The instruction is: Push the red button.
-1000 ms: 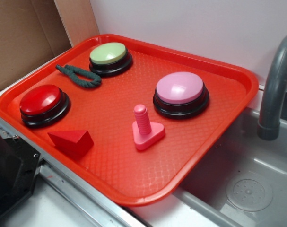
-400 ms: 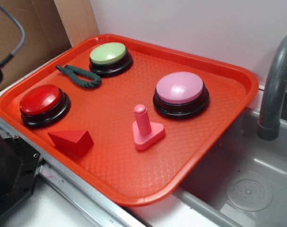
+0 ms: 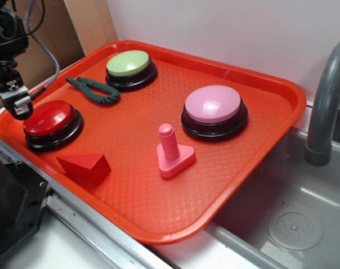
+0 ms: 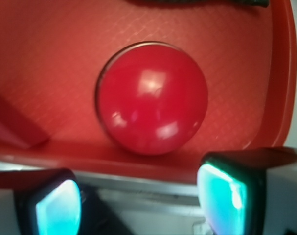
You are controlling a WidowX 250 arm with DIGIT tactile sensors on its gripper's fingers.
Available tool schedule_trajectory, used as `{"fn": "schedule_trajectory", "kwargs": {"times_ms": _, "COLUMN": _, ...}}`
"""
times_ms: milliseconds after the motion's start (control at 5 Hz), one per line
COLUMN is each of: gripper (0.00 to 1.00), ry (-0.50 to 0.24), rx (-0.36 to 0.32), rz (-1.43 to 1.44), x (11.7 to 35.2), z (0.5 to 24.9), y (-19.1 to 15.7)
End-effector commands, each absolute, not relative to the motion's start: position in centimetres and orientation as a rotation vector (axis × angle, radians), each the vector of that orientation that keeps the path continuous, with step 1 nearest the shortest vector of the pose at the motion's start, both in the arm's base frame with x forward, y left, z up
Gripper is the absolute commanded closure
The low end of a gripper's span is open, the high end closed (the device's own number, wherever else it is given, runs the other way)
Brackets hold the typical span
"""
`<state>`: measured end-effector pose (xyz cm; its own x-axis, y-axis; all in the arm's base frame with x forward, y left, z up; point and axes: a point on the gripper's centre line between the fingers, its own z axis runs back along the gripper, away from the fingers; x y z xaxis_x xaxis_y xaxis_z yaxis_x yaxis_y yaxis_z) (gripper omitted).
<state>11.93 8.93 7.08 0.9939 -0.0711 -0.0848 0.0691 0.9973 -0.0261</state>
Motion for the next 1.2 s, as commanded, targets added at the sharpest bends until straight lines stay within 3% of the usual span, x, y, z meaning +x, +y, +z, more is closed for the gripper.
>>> {"fn": "schedule_trajectory", "kwargs": {"times_ms": 0, "gripper": 0.0, "ry": 0.092, "rx": 0.108, "rz": 0.017, "x": 15.2, "z": 3.7, "y": 9.8}}
{"fn": "schedule_trajectory", "kwargs": {"times_ms": 400, "gripper": 0.0, "ry": 0.051, "rx": 0.097, "rz": -0.028, "x": 15.4, "z": 4.6, "y": 9.6}}
{"fn": "schedule_trajectory", "kwargs": {"times_ms": 600, "gripper": 0.0, "ry": -0.033, "rx": 0.128, "rz": -0.031, "x": 14.6, "z": 9.1, "y": 9.1}}
{"fn": "schedule_trajectory", "kwargs": {"times_ms": 1000, "gripper": 0.0, "ry": -0.031, "rx": 0.102, "rz": -0.023, "x": 15.0, "z": 11.2, "y": 9.8}}
